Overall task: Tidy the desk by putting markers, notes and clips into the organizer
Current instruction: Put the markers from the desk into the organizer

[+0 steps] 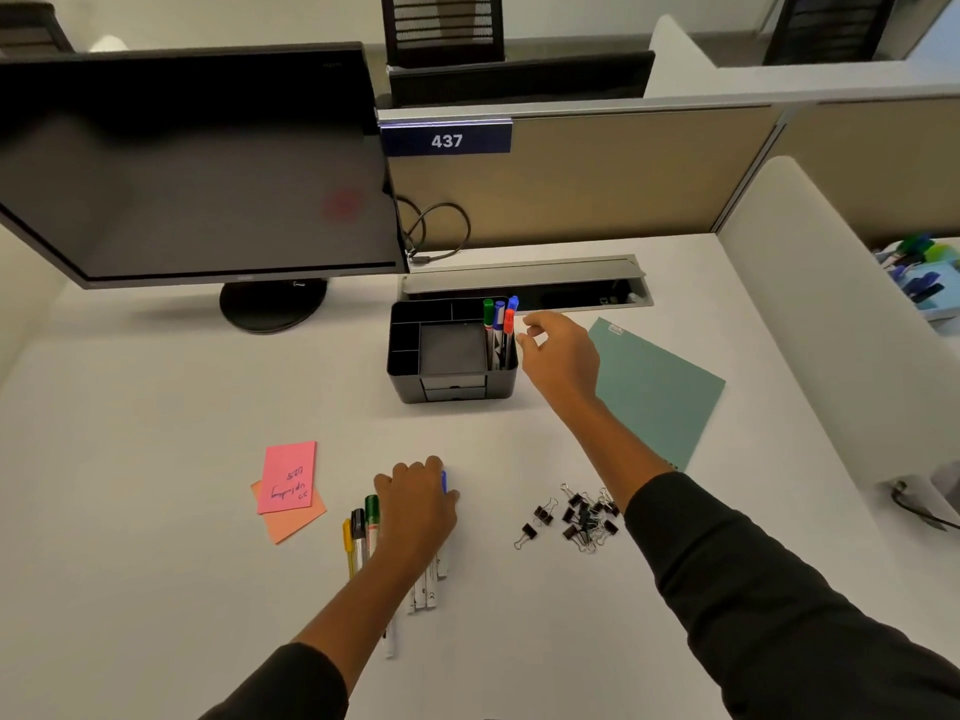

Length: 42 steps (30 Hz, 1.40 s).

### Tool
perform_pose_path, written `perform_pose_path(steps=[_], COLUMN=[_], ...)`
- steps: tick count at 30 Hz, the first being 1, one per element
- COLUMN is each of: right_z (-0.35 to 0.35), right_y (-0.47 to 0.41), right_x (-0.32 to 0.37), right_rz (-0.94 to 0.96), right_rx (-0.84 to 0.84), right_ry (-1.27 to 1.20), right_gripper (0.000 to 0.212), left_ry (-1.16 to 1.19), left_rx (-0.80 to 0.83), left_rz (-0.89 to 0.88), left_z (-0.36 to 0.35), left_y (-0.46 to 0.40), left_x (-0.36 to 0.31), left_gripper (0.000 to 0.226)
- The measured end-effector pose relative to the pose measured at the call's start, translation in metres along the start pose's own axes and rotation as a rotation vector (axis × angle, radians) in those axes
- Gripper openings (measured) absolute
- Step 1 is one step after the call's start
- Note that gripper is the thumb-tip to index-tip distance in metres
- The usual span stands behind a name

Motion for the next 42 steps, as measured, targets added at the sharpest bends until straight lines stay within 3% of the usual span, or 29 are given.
perform_pose_path(steps=[6,15,22,32,42], right_z=[0.018,0.037,0.038,0.031,-0.008], right_y=[0.018,0.051,0.089,0.138,0.166], right_x=[-0.014,-0.028,-0.046,-0.069,-0.05], right_rz=[0.001,0.027,-0.045,-0.159,-0.118], right_rx=[-0.03,-0.003,0.062,0.159,0.372], right_ry=[-0.033,-0.144,-0.225,-0.22,-0.145], right_gripper=[0.024,0.018,0.016,0.015,0.019], left_ry=[0.091,0.689,0.621,0.431,0.243], left_rx=[-0.046,-0.37,-0.623,-0.45,-0.36], left_rz=[-0.031,-0.153,-0.114,-0.089,-0.08], left_z=[0.015,0.134,0.21,0.184,0.15], left_y=[0.004,-0.02,-0.101,-0.153,-0.176], left_x=[-0.011,-0.018,-0.026,-0.053,-0.058], left_gripper=[0.029,0.023,0.023,0.021,0.026])
Point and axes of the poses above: each hand's wrist, its own y-axis away from the middle knuckle, its own z-axis out of the back of the hand, x = y × z, the point moved 3 cm from there along -y, towards the middle knuckle, and after that the axes turned 13 degrees about -y, right-handed, at the moved point
